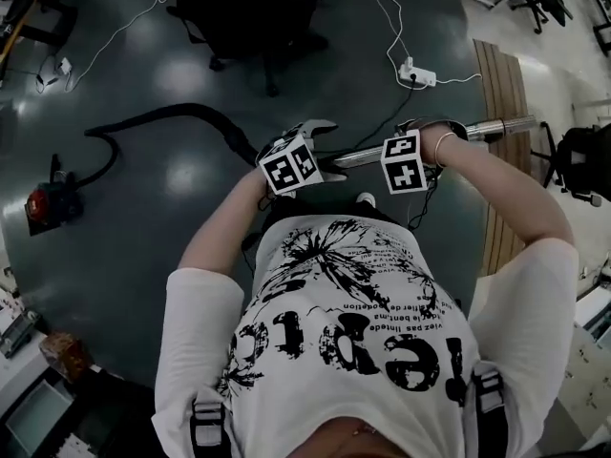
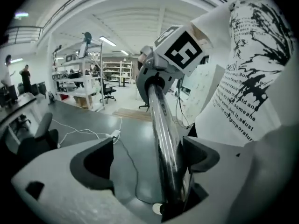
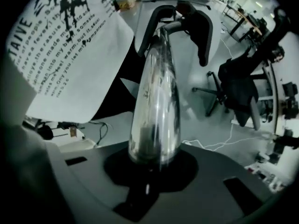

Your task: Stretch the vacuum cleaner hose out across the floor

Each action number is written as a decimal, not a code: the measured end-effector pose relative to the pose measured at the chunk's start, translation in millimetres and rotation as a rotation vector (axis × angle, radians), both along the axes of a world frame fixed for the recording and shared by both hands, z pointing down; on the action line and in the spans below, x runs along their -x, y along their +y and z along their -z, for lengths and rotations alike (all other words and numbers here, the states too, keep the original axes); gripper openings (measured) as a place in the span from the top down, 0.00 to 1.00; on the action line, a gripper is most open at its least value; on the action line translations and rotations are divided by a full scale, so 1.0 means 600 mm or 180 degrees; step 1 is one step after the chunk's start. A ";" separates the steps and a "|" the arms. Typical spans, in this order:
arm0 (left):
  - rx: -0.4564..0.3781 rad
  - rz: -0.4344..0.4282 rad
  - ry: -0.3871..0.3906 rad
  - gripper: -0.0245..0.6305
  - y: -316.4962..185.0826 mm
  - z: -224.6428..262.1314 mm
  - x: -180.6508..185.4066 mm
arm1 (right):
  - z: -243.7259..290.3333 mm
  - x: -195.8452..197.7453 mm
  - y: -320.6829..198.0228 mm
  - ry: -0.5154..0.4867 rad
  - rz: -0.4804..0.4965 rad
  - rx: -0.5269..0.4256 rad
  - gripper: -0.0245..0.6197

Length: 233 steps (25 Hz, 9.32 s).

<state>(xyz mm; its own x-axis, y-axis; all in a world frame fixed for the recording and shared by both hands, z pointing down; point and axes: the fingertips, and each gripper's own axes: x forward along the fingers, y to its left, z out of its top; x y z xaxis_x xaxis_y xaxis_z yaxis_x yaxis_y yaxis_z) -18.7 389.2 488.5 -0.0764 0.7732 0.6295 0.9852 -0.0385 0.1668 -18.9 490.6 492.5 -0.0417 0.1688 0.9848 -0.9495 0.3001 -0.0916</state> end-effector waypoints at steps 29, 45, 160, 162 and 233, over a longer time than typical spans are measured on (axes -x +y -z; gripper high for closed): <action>-0.1647 -0.0742 0.0581 0.87 0.290 -0.080 0.040 | -0.009 0.051 0.325 0.0756 -0.0710 -0.0195 0.87; -0.1469 -0.1489 -0.0941 0.87 0.516 0.055 0.034 | 0.188 -0.104 0.543 0.4136 0.0427 -0.0127 0.85; -0.0686 0.0753 0.0091 0.27 1.255 -1.341 -0.317 | -1.306 -0.272 1.206 0.0190 -0.2489 -0.1729 0.65; -0.0488 0.1066 0.0140 0.38 1.247 -1.287 -0.343 | -1.255 -0.296 1.194 0.0286 -0.3015 -0.2067 0.69; -0.0589 0.7526 0.3157 0.96 0.385 0.356 0.440 | 0.301 0.219 0.227 -0.1530 0.0260 -0.4508 0.96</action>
